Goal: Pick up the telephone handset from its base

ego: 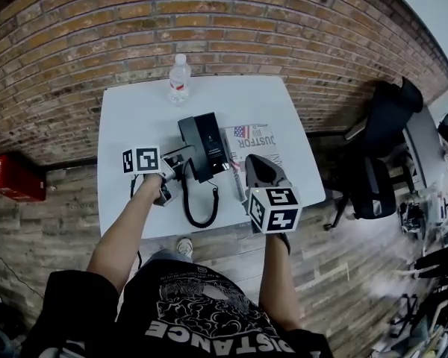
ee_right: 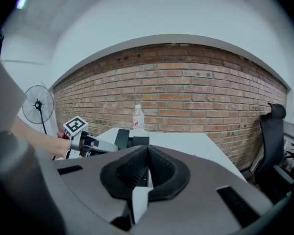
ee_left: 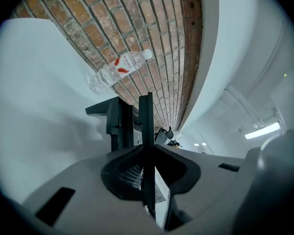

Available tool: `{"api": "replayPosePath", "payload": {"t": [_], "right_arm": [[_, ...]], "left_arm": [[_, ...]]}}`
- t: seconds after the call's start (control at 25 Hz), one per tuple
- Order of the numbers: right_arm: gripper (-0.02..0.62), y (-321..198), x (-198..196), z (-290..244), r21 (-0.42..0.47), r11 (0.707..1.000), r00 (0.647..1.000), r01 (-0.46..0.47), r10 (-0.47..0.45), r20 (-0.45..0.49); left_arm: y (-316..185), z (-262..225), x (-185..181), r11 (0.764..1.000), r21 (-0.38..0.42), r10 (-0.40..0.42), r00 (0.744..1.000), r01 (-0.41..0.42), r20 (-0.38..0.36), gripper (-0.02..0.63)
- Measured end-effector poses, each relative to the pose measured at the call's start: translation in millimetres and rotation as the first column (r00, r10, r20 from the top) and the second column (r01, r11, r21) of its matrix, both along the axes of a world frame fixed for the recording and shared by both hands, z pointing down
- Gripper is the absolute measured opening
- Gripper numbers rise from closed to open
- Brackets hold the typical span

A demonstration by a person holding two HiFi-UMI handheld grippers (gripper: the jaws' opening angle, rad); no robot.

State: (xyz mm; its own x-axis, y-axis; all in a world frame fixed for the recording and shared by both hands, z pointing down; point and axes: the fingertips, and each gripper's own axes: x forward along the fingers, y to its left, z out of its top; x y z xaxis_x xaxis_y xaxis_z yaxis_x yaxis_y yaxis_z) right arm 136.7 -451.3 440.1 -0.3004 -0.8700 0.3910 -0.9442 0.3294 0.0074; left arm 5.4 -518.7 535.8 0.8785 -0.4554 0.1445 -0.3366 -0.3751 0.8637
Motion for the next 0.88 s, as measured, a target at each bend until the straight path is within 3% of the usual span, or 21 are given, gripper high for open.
{"api": "replayPosePath", "payload": {"t": [0.88], "right_arm": [[0.002,82,24,-33,0.068,0.996,0.998,0.063,-0.065,0.025]], "left_arm": [[97,-89,21,0.978,0.193,-0.086,0.996,0.083,0.009,0.072]]}}
